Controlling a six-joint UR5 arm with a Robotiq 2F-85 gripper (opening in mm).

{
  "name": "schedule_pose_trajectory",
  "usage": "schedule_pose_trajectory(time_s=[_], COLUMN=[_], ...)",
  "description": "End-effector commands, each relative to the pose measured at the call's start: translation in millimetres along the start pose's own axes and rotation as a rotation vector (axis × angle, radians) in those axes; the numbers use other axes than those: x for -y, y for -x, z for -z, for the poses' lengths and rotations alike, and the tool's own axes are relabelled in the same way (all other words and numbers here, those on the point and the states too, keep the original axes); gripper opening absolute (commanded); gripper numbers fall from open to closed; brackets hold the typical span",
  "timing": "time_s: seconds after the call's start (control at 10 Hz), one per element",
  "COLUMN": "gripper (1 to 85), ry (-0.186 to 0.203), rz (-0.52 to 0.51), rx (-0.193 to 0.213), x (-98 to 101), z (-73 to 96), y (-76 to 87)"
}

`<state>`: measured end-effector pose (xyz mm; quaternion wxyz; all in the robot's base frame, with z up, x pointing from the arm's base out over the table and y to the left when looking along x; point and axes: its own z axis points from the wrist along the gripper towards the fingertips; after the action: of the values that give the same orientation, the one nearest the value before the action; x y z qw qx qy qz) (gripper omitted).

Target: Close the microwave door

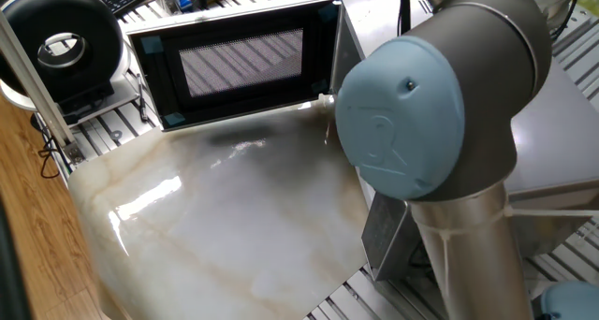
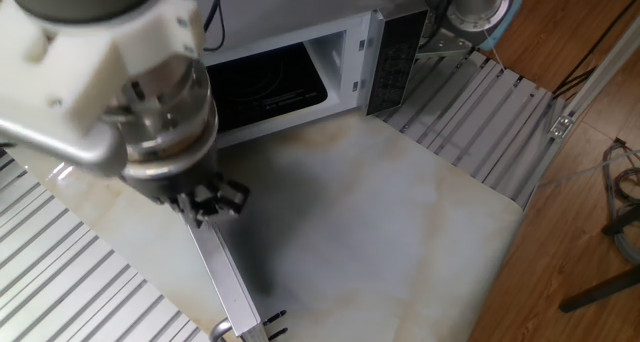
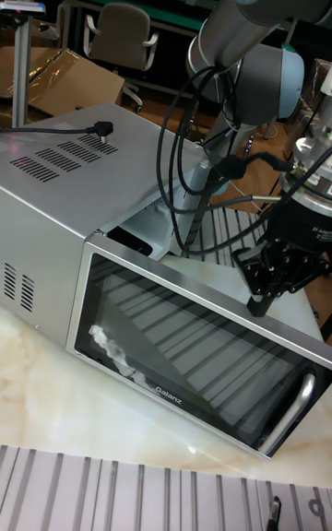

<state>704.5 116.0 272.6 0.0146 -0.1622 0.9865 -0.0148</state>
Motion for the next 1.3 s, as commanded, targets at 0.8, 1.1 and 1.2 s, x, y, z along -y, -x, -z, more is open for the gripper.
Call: schedule_pose_trajectory(time_s=[0.8,1.1,1.2], gripper=[1.0,1.0,1.0], ry=[-0.018,-0.019,-0.022], rz=[0.007,0.02,0.026], rx=[0.001,0.005,0.007], x=[-1.7,1.9,2.8], z=[5.8,5.4,4.7], y=[8.4,12.3,15.5])
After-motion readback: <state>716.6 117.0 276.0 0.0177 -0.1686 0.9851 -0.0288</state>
